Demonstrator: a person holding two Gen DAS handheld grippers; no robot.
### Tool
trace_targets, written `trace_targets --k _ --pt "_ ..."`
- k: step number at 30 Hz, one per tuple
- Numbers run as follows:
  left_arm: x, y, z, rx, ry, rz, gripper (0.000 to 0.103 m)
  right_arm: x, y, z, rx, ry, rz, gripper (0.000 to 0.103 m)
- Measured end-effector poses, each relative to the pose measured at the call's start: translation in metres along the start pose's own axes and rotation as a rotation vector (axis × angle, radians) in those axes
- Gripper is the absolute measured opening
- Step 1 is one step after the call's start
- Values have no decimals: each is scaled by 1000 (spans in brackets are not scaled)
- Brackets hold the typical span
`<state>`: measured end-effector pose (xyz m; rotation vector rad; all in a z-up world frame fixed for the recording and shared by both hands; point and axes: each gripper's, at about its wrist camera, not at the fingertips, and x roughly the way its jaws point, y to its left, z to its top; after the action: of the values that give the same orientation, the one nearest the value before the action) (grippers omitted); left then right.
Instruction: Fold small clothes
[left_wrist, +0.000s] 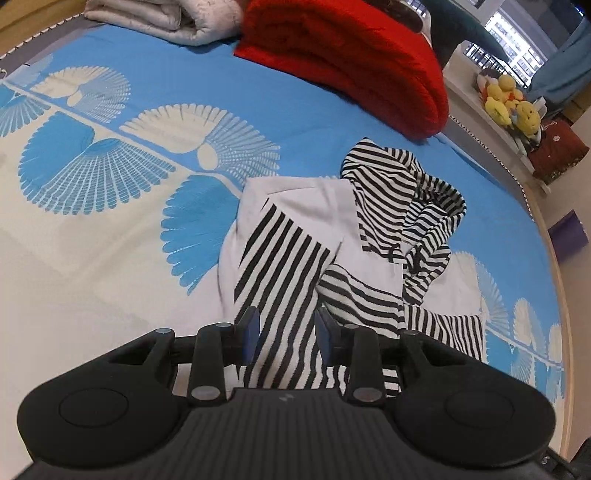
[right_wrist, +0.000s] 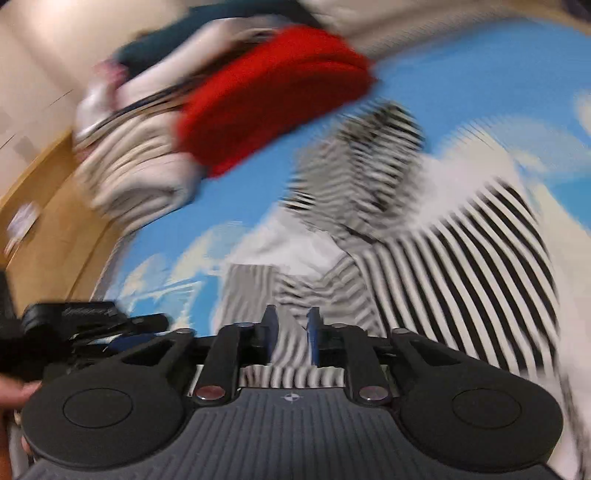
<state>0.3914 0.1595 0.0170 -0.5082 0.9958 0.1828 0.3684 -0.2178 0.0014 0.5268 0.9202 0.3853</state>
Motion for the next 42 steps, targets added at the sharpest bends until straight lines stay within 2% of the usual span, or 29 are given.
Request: trace_targets --k 2,4,6,7,10,13,18,19,22,25,27,31,32,36,37,38,39,42 --pt "7 2 -2 -15 24 -14 36 -5 -19 -6 67 4 -52 33" --pt "17 2 -7 -30 54 -20 36 -2 -40 -11 110 -1 -141 34" --pt "25 -2 -10 -20 66 -8 36 8 -57 -11 223 12 -223 34" --pt "28 -5 -11 -15 69 -1 36 9 -66 -11 254 2 -214 34" --pt "35 -13 -11 -19 57 -1 36 22 -70 -7 217 16 -232 34" --pt "46 -33 -13 0 55 3 36 22 -71 -4 256 23 -196 34" --pt "76 -81 -28 87 72 -34 36 14 -87 -3 379 -6 -299 34" --pt "81 -91 -32 111 69 -42 37 11 -95 -6 415 -6 -312 34" --pt "97 -119 -51 185 70 -52 51 7 -119 -7 484 8 -361 34" --pt "112 -145 -73 264 78 -59 59 8 -137 -6 525 35 -360 33" --pt "123 -159 -87 333 82 -4 68 9 -145 -7 561 56 -340 33" --pt "147 -171 -110 455 77 149 69 14 -151 -9 581 78 -328 32" --pt "149 -169 -113 456 65 166 75 14 -154 -8 581 80 -327 30" --pt "138 -148 -97 369 -1 256 71 15 -157 -8 597 84 -331 19" --pt "130 -138 -88 324 -20 273 71 14 -160 -9 604 85 -335 12" --pt "123 -128 -80 271 -27 271 72 14 -163 -10 615 88 -339 4" --pt "115 -113 -70 200 -20 260 73 14 -166 -11 627 90 -340 2" --pt "99 -70 -54 6 51 175 74 14 -172 -12 655 96 -332 0"
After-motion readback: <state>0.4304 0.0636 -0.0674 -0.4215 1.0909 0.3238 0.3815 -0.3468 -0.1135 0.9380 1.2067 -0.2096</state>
